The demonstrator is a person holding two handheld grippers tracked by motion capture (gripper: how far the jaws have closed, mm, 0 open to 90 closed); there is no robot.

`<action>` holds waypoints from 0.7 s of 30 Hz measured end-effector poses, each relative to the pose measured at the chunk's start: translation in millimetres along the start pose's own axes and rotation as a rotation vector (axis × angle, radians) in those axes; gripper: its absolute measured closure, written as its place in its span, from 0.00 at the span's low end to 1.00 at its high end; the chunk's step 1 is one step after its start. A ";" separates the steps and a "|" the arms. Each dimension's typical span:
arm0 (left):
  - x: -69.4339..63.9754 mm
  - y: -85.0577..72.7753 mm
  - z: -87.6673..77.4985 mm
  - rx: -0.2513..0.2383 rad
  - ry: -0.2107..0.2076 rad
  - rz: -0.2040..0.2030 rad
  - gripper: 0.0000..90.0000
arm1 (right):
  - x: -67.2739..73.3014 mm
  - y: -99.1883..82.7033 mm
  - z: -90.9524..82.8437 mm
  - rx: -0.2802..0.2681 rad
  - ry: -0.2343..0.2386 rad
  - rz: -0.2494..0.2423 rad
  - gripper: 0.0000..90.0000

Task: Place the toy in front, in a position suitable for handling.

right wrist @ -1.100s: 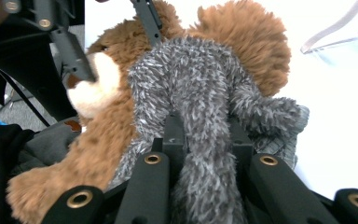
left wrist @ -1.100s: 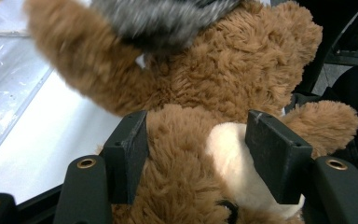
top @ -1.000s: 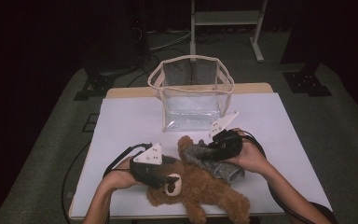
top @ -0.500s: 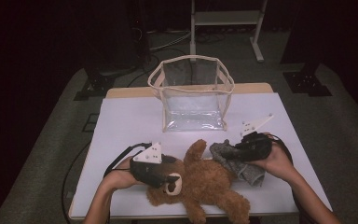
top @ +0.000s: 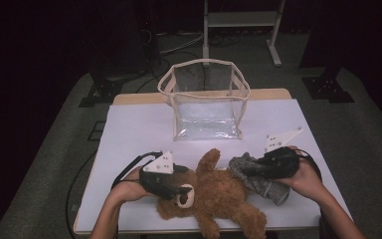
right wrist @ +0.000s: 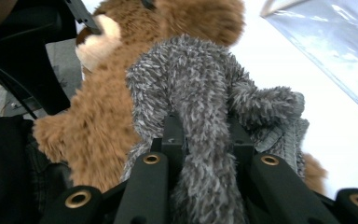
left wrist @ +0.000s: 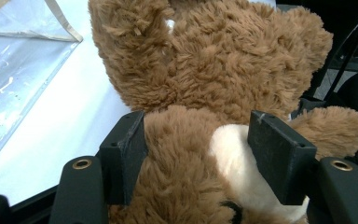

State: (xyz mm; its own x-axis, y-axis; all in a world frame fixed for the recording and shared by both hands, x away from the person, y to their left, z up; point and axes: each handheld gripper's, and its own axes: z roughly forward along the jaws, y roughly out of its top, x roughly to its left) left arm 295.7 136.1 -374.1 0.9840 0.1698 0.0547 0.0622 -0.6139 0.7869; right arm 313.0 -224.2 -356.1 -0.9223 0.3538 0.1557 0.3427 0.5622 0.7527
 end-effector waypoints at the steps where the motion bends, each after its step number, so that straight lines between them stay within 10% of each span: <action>1: 0.0 0.0 0.0 0.000 0.000 0.000 0.41 | 0.0 0.0 0.0 0.000 0.000 0.000 0.82; 21: -1.3 1.3 -0.3 0.012 0.001 0.016 0.41 | -9.4 67.4 89.2 0.127 0.089 -0.076 0.82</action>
State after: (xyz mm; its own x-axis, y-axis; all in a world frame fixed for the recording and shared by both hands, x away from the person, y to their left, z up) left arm 294.4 135.3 -373.0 0.9847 0.1605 0.0681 0.0482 -0.6257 0.7785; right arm 360.7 -122.9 -363.9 -0.9565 0.2425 0.1620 0.2864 0.6769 0.6781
